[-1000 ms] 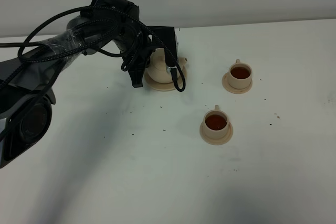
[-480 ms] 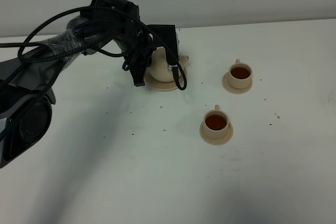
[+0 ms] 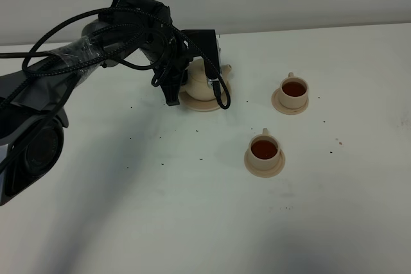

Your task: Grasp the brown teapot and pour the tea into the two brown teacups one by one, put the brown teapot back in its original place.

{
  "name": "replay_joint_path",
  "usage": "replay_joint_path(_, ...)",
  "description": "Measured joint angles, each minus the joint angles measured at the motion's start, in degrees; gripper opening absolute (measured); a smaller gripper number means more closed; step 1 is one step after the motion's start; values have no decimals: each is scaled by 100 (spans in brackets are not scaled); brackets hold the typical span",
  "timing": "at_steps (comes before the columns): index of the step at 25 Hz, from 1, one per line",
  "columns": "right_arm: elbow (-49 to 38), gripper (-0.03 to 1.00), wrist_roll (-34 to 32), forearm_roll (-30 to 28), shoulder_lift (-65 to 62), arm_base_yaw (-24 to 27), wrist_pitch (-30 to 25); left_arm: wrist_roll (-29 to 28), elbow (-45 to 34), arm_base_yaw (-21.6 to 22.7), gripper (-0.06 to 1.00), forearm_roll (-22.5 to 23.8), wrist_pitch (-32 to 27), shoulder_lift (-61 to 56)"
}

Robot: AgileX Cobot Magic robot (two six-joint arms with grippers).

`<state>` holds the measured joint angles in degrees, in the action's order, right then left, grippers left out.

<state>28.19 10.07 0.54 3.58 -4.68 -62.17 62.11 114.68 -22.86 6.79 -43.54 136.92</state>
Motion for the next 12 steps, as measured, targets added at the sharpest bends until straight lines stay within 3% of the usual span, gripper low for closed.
replay_joint_path(12,0,24,0,0,0,0,0,-70,0,0,35,-77,-276,-104)
